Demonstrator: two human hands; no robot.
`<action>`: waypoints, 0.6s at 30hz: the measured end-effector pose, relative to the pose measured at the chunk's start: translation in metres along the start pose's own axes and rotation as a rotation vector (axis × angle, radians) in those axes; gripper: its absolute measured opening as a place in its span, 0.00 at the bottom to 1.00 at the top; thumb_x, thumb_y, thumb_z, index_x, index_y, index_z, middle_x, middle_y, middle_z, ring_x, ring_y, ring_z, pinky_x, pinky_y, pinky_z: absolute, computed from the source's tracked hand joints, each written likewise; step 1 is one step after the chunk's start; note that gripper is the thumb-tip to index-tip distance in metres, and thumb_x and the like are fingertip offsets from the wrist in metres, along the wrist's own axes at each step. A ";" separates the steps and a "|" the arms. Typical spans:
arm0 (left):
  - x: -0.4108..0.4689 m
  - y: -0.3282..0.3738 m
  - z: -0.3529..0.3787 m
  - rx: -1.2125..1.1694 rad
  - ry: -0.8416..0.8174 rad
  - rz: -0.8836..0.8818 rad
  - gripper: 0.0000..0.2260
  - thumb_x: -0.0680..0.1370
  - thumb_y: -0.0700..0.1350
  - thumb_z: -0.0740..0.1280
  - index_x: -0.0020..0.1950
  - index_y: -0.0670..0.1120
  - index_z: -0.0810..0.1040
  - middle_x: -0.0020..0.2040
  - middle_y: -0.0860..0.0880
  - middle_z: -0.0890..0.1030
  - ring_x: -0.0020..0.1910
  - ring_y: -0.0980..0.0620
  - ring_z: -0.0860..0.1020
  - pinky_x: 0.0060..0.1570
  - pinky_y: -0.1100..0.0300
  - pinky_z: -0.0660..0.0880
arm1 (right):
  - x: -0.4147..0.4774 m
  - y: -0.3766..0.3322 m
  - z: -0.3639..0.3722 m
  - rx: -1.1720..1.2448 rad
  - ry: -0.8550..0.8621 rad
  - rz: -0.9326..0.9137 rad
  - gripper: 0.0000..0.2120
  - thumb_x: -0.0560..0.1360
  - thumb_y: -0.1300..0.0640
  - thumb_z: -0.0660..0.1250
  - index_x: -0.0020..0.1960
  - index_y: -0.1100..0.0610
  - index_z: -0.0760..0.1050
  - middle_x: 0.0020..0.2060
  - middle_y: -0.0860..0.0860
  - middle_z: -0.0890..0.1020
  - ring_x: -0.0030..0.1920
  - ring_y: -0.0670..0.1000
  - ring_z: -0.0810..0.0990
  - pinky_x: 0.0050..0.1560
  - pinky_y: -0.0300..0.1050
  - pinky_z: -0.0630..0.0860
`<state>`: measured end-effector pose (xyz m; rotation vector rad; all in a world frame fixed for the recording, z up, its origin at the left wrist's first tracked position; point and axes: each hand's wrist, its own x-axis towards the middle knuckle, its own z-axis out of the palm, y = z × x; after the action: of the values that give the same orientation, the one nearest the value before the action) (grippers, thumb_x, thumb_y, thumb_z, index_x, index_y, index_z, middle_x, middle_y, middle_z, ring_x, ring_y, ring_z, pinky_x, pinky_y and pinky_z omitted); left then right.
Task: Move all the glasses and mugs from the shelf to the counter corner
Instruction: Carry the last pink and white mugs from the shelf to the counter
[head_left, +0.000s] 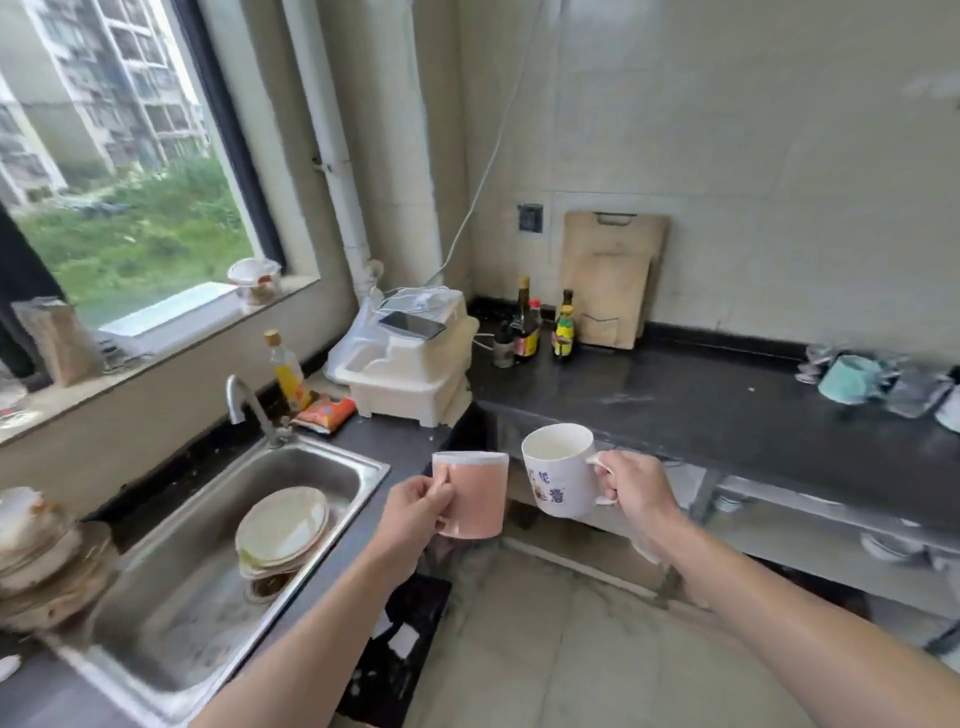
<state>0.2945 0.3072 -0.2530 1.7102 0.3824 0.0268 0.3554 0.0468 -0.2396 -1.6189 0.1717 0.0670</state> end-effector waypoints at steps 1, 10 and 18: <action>0.014 0.006 0.018 0.037 -0.026 0.017 0.11 0.79 0.44 0.64 0.38 0.41 0.75 0.34 0.46 0.76 0.36 0.49 0.75 0.39 0.54 0.71 | 0.011 0.002 -0.014 0.014 0.036 0.010 0.18 0.72 0.61 0.65 0.25 0.54 0.69 0.22 0.49 0.65 0.28 0.50 0.61 0.32 0.45 0.59; 0.167 0.052 0.166 0.249 -0.239 0.111 0.12 0.80 0.44 0.61 0.38 0.41 0.74 0.35 0.46 0.76 0.36 0.49 0.74 0.38 0.56 0.71 | 0.132 0.007 -0.112 -0.005 0.343 0.021 0.11 0.73 0.60 0.66 0.32 0.59 0.74 0.23 0.48 0.68 0.24 0.47 0.63 0.21 0.34 0.61; 0.264 0.111 0.301 0.314 -0.480 0.137 0.13 0.80 0.46 0.62 0.38 0.40 0.74 0.37 0.43 0.78 0.38 0.47 0.76 0.39 0.53 0.75 | 0.194 -0.007 -0.198 0.037 0.592 0.046 0.10 0.72 0.57 0.67 0.32 0.59 0.74 0.21 0.44 0.68 0.24 0.45 0.64 0.24 0.34 0.63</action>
<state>0.6399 0.0764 -0.2520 1.9786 -0.0947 -0.3546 0.5353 -0.1632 -0.2499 -1.5598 0.6606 -0.3829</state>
